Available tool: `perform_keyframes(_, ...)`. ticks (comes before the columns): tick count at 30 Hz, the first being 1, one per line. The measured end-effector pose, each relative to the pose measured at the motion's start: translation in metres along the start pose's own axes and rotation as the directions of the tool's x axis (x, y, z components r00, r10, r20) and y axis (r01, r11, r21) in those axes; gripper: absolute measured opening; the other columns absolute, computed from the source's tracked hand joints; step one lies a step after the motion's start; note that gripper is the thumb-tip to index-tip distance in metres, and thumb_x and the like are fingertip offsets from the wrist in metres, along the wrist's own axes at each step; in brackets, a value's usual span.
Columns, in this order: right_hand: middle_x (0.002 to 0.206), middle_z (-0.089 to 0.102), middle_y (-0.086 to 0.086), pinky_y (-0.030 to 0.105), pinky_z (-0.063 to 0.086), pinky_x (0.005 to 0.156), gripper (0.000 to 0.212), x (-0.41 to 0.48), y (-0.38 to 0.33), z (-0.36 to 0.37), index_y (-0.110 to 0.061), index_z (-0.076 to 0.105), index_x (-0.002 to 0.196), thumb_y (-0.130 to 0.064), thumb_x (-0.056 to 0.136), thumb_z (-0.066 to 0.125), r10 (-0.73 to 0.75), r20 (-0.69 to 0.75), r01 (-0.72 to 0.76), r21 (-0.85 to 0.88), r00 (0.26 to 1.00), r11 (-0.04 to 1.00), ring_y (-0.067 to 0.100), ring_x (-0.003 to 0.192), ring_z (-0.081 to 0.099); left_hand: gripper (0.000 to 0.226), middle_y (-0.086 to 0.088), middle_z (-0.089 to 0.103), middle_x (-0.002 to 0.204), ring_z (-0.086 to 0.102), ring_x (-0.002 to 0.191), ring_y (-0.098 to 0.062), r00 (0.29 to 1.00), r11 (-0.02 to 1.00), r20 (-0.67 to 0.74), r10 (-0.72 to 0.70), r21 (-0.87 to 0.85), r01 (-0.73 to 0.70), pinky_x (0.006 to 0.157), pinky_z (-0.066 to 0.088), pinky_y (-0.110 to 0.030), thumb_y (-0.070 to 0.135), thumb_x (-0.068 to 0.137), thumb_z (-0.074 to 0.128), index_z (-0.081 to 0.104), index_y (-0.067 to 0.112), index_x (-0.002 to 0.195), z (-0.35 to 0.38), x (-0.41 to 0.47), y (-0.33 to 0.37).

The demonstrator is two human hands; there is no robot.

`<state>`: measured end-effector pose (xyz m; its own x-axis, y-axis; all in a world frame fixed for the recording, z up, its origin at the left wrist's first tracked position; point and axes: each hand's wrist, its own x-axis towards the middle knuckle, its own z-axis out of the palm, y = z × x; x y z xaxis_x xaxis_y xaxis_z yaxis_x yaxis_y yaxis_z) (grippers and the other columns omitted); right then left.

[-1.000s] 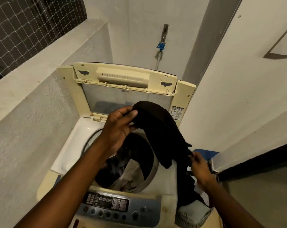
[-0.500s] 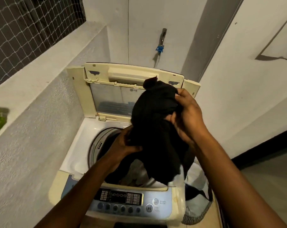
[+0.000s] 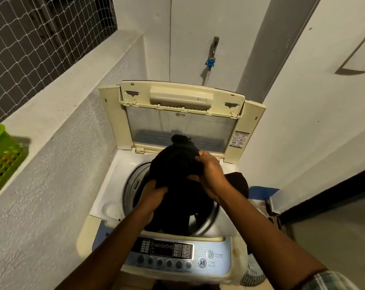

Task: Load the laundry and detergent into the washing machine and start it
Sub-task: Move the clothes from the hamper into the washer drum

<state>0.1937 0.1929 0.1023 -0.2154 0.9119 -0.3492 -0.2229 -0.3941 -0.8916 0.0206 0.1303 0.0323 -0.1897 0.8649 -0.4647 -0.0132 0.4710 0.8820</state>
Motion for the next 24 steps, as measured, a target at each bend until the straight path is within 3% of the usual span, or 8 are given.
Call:
perform_keyframes(2, 0.115, 0.068, 0.021, 0.054, 0.058, 0.098, 0.014, 0.002, 0.026, -0.008, -0.010, 0.061, 0.106, -0.014, 0.102, 0.048, 0.053, -0.025, -0.056, -0.149, 0.998, 0.987, 0.041, 0.115, 0.067, 0.036, -0.005, 0.075, 0.109, 0.071, 0.100, -0.023, 0.996, 0.996, 0.018, -0.092, 0.002, 0.092, 0.093, 0.058, -0.045, 0.007, 0.091, 0.064, 0.065, 0.018, 0.125, 0.002, 0.003, -0.011)
perform_keyframes(6, 0.111, 0.071, 0.013, 0.048, 0.055, 0.100, 0.019, 0.007, 0.063, -0.036, -0.005, 0.069, 0.115, -0.001, 0.100, 0.058, 0.015, 0.035, 0.007, -0.554, 0.999, 0.833, 0.040, 0.115, 0.068, 0.040, -0.002, 0.074, 0.114, 0.069, 0.105, -0.022, 0.982, 0.985, 0.073, -0.173, 0.018, 0.172, 0.093, 0.056, -0.043, 0.006, 0.094, 0.062, 0.064, 0.016, 0.132, 0.010, 0.011, -0.026)
perform_keyframes(9, 0.124, 0.071, 0.003, 0.042, 0.054, 0.105, 0.037, 0.010, 0.068, -0.078, -0.015, 0.071, 0.121, 0.000, 0.088, 0.065, -0.120, 0.024, 0.086, -0.837, 0.992, 0.541, 0.021, 0.118, 0.066, 0.049, 0.001, 0.058, 0.139, 0.056, 0.129, -0.022, 0.982, 0.986, 0.094, -0.164, 0.038, 0.161, 0.100, 0.046, -0.039, 0.011, 0.097, 0.065, 0.055, 0.016, 0.144, 0.011, 0.014, -0.030)
perform_keyframes(11, 0.139, 0.061, 0.002, 0.052, 0.052, 0.105, 0.050, 0.011, 0.066, -0.113, -0.026, 0.065, 0.129, -0.012, 0.081, 0.070, -0.175, -0.105, -0.046, -0.950, 0.979, 0.308, 0.028, 0.131, 0.056, 0.052, -0.002, 0.053, 0.148, 0.051, 0.137, -0.023, 0.985, 0.990, 0.106, -0.134, 0.045, 0.130, 0.102, 0.045, -0.038, 0.012, 0.097, 0.066, 0.053, 0.017, 0.147, 0.013, 0.015, -0.030)
perform_keyframes(13, 0.164, 0.035, 0.003, 0.061, 0.041, 0.114, 0.071, 0.011, 0.063, -0.145, -0.032, 0.049, 0.148, -0.024, 0.083, 0.075, -0.087, -0.228, -0.217, -0.968, 0.970, 0.125, 0.038, 0.149, 0.033, 0.052, -0.004, 0.053, 0.150, 0.052, 0.137, -0.023, 0.988, 0.992, 0.109, -0.114, 0.067, 0.107, 0.099, 0.045, -0.036, 0.013, 0.097, 0.067, 0.053, 0.017, 0.146, 0.016, 0.017, -0.031)
perform_keyframes(16, 0.167, 0.031, 0.012, 0.048, 0.040, 0.119, 0.075, 0.004, 0.062, -0.166, -0.027, 0.037, 0.158, -0.022, 0.093, 0.074, 0.030, -0.241, -0.243, -0.957, 0.970, 0.157, 0.039, 0.147, 0.039, 0.052, -0.005, 0.054, 0.150, 0.052, 0.136, -0.022, 0.990, 0.992, 0.116, -0.081, 0.110, 0.068, 0.102, 0.045, -0.035, 0.014, 0.095, 0.069, 0.055, 0.018, 0.145, 0.022, 0.019, -0.033)
perform_keyframes(21, 0.129, 0.070, 0.015, 0.022, 0.042, 0.091, 0.030, -0.005, 0.059, -0.161, -0.008, 0.069, 0.130, -0.007, 0.103, 0.057, -0.142, -0.230, -0.194, -0.954, 0.963, 0.230, 0.030, 0.118, 0.066, 0.051, -0.003, 0.056, 0.148, 0.054, 0.134, -0.020, 0.991, 0.987, 0.132, -0.023, 0.162, 0.001, 0.108, 0.046, -0.038, 0.015, 0.094, 0.072, 0.057, 0.022, 0.142, 0.030, 0.022, -0.027)
perform_keyframes(24, 0.122, 0.069, 0.015, 0.027, 0.045, 0.090, 0.026, -0.009, 0.050, -0.146, -0.007, 0.073, 0.120, -0.002, 0.098, 0.059, -0.238, -0.175, -0.121, -0.967, 0.955, 0.225, 0.032, 0.112, 0.067, 0.053, -0.001, 0.055, 0.148, 0.053, 0.136, -0.021, 0.991, 0.984, 0.135, 0.022, 0.174, -0.046, 0.111, 0.046, -0.040, 0.014, 0.092, 0.074, 0.058, 0.025, 0.141, 0.035, 0.022, -0.022)
